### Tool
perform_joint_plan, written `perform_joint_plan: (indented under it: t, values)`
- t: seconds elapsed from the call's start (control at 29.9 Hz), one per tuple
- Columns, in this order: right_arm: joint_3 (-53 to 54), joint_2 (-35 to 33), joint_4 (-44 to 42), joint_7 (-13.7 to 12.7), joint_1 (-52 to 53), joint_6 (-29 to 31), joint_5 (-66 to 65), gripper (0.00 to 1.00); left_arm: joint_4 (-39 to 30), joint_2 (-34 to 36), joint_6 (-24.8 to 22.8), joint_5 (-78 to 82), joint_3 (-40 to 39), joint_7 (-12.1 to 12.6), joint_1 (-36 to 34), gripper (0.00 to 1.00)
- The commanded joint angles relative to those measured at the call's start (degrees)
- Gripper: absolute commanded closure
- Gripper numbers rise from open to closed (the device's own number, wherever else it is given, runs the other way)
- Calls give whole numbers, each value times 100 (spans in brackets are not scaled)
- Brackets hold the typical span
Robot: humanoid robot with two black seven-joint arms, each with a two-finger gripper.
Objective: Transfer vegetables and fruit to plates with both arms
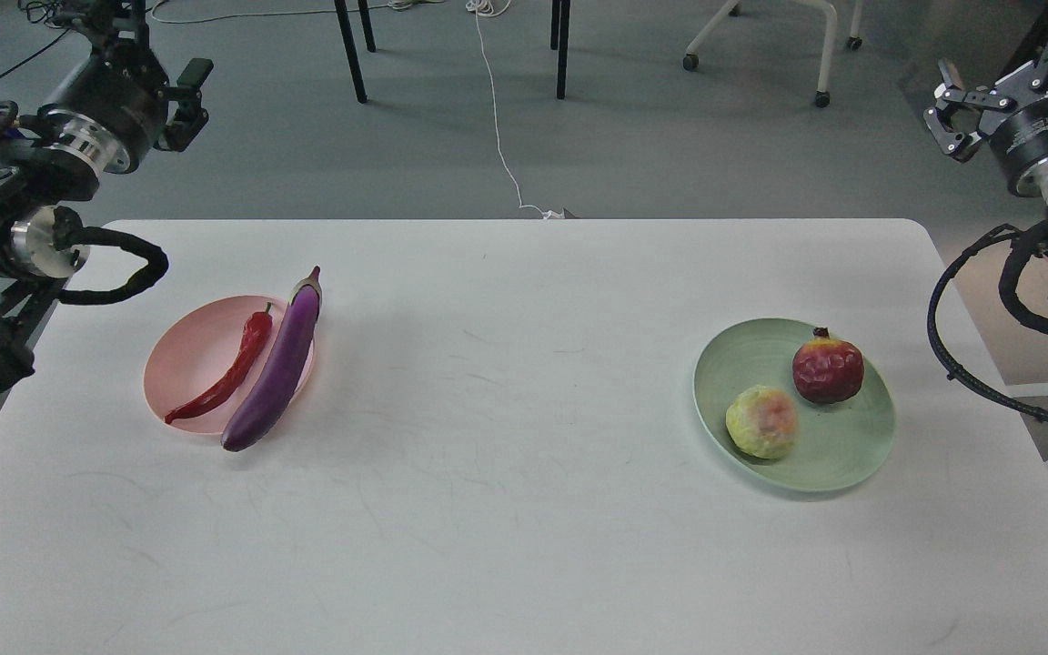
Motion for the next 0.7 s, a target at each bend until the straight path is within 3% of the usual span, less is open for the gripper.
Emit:
perform_joint_plan:
  t: [0.0, 0.07, 0.27, 0.67]
  values:
    - [331, 117, -207, -537, 20, 1, 317, 1, 244, -194, -311, -424, -551, 39, 28, 2]
    - [472, 266, -391, -732, 20, 10, 344, 1, 490, -325, -540, -697, -640, 100, 37, 2]
    - [517, 531, -770, -768, -15, 344, 362, 1, 1387, -677, -1076, -1497, -640, 241, 98, 2]
    - [666, 952, -603, -627, -191, 543, 441, 1, 834, -766, -1121, -1638, -587, 171, 415, 2]
